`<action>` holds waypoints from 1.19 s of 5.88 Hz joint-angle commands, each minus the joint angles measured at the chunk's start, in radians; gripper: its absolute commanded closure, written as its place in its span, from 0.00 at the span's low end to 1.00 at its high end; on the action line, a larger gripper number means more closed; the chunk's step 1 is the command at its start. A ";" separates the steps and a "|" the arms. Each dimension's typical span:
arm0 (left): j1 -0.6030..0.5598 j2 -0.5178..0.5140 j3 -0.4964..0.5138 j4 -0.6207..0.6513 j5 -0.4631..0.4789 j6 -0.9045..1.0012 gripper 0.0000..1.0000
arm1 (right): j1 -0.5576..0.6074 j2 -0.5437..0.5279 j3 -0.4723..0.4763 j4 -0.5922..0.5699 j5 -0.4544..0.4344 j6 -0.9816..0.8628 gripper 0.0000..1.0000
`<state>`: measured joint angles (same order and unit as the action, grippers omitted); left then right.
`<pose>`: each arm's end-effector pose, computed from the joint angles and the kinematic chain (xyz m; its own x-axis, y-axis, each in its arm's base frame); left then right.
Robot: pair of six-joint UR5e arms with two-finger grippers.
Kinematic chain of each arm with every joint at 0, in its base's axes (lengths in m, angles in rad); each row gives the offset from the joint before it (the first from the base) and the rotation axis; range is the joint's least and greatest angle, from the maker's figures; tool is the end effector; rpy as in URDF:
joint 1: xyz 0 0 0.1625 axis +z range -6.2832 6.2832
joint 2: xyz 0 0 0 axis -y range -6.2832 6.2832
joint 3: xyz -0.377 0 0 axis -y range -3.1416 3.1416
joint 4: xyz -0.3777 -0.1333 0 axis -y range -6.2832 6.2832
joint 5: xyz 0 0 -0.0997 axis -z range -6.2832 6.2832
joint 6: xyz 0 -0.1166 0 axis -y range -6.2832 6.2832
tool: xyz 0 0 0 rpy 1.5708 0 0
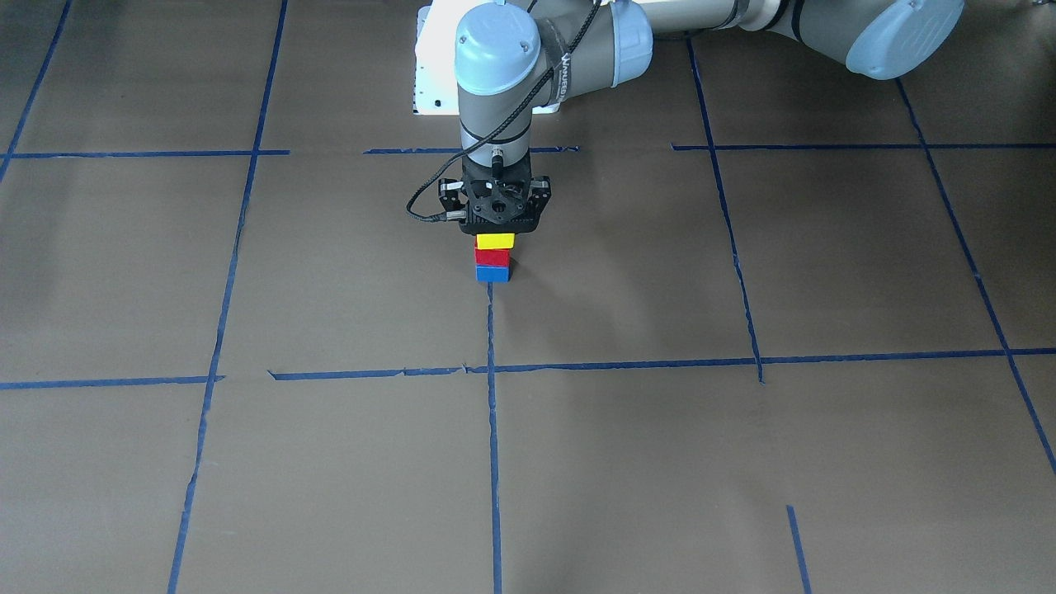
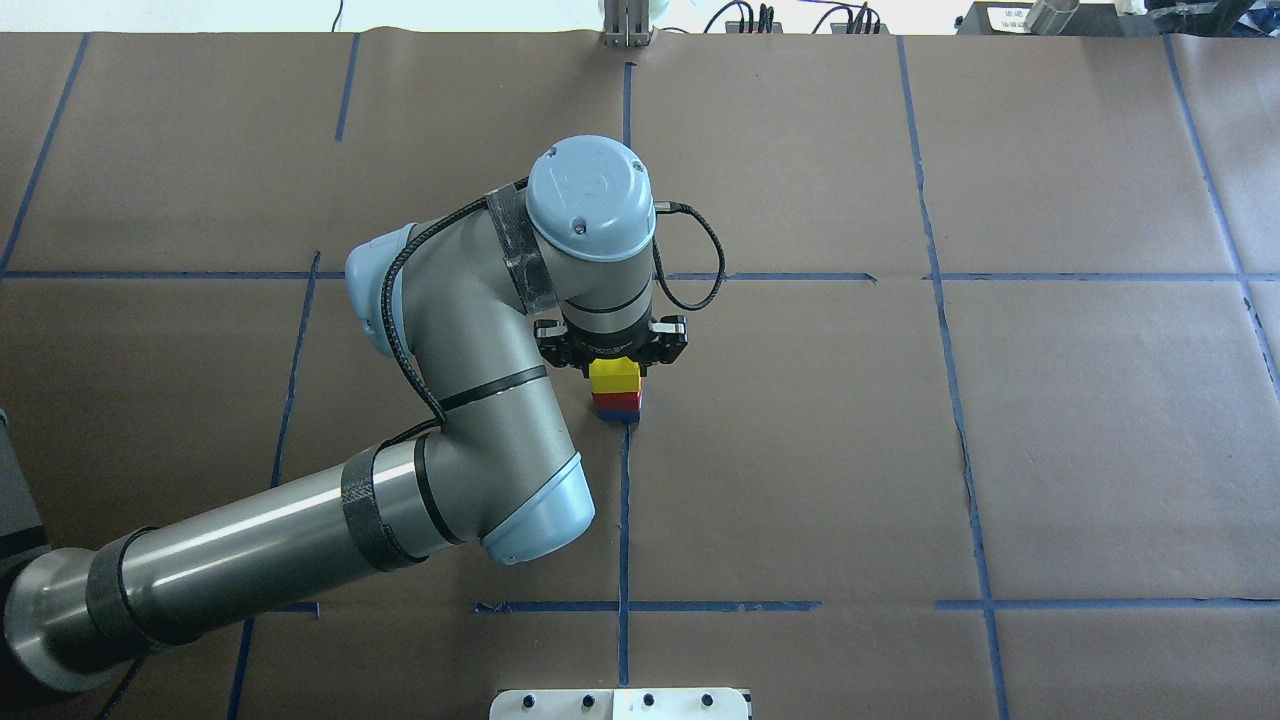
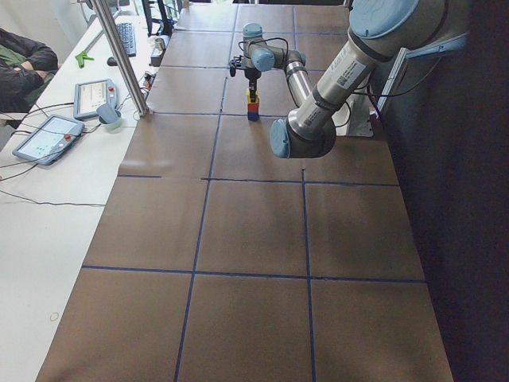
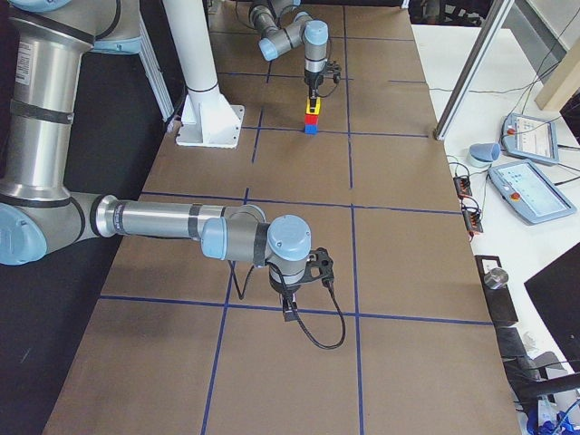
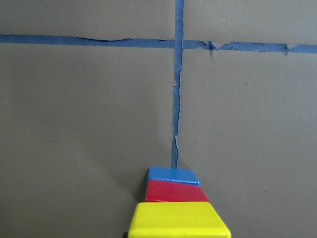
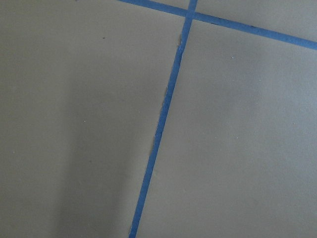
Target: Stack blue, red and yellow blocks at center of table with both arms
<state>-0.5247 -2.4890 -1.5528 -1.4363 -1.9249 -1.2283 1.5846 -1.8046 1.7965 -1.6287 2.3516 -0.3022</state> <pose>0.5437 -0.4220 0.1053 0.6756 -0.0271 -0.7367 0.0371 0.9993 -0.0027 0.0565 -0.3836 0.6215 0.6816 -0.2433 0.6901 0.1981 0.9692 0.1461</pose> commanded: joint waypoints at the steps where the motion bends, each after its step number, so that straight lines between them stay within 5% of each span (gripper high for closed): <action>1: 0.000 -0.001 -0.016 0.000 0.003 0.000 0.00 | 0.000 0.001 0.000 0.001 0.000 0.000 0.00; 4: -0.084 0.091 -0.213 0.017 -0.037 0.021 0.00 | 0.000 0.001 0.000 0.000 0.000 0.000 0.00; 7: -0.423 0.423 -0.319 0.039 -0.233 0.590 0.00 | 0.000 0.001 -0.011 0.001 -0.002 0.000 0.00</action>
<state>-0.8165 -2.1661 -1.8646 -1.3999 -2.0894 -0.8341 1.5846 -1.8040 1.7906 -1.6277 2.3505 -0.3022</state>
